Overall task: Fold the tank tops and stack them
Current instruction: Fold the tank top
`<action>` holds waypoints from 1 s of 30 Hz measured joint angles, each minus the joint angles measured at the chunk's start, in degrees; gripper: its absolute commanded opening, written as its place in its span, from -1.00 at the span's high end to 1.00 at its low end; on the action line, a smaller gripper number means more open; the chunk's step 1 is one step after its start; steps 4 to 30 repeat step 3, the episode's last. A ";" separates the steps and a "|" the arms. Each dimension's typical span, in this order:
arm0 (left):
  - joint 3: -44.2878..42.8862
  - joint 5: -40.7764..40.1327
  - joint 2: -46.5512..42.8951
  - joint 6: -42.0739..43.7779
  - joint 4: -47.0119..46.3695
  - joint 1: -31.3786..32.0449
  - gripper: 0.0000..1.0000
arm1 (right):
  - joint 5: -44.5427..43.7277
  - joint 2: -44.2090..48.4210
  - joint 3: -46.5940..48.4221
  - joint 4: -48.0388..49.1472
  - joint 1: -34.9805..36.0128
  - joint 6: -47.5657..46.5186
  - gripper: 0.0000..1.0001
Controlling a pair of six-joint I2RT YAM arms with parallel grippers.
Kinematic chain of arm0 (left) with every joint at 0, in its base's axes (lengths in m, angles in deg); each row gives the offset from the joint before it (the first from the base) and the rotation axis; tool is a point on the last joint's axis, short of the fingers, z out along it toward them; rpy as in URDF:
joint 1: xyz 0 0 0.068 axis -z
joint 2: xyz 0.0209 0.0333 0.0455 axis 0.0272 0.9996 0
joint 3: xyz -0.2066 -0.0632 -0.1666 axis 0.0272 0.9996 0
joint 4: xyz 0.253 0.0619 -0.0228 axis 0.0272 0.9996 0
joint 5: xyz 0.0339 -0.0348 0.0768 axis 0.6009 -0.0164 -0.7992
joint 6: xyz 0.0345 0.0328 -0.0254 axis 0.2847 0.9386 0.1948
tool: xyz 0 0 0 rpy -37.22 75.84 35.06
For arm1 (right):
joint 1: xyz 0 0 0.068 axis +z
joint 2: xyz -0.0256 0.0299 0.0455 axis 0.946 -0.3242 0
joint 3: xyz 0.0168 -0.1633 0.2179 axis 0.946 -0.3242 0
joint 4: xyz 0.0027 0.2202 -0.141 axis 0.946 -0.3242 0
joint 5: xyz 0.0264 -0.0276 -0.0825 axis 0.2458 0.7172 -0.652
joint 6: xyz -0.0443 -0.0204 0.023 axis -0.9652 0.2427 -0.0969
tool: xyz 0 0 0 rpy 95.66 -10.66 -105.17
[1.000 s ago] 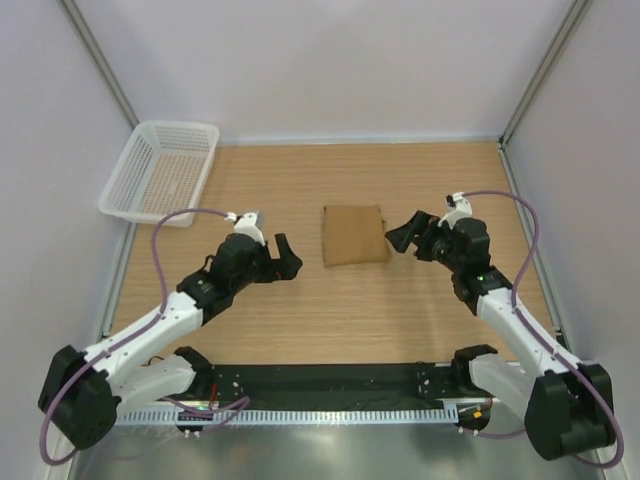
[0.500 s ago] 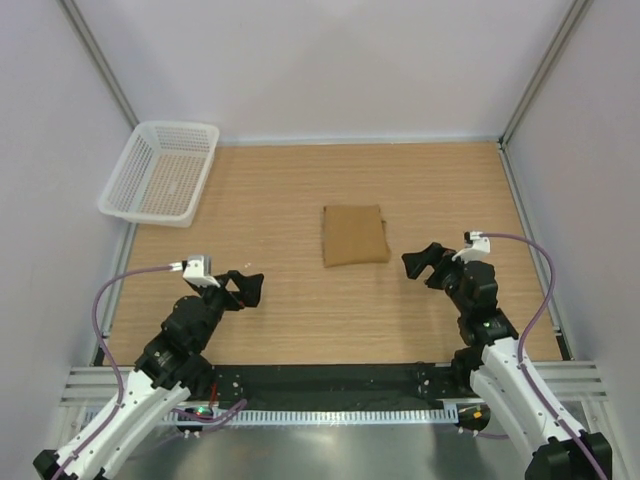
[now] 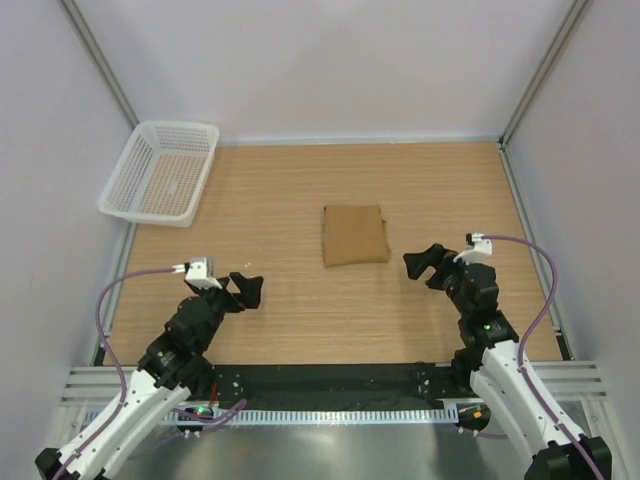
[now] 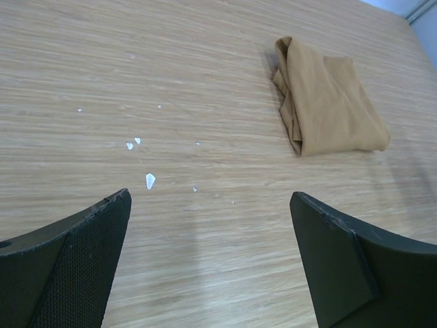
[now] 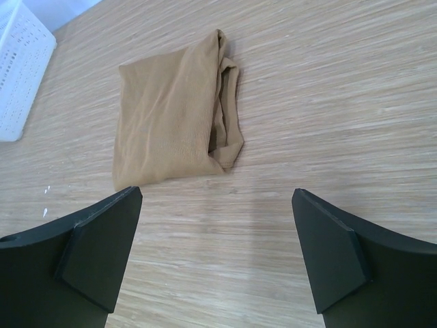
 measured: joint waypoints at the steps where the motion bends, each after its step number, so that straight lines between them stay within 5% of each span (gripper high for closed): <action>1: 0.00 0.00 0.57 0.00 0.00 0.00 -0.99 | 0.00 0.04 -0.13 0.00 0.00 0.02 -0.96; 30: 0.00 0.02 1.36 0.00 0.00 0.00 -0.99 | -0.02 0.33 -0.33 -0.11 0.00 0.02 -0.99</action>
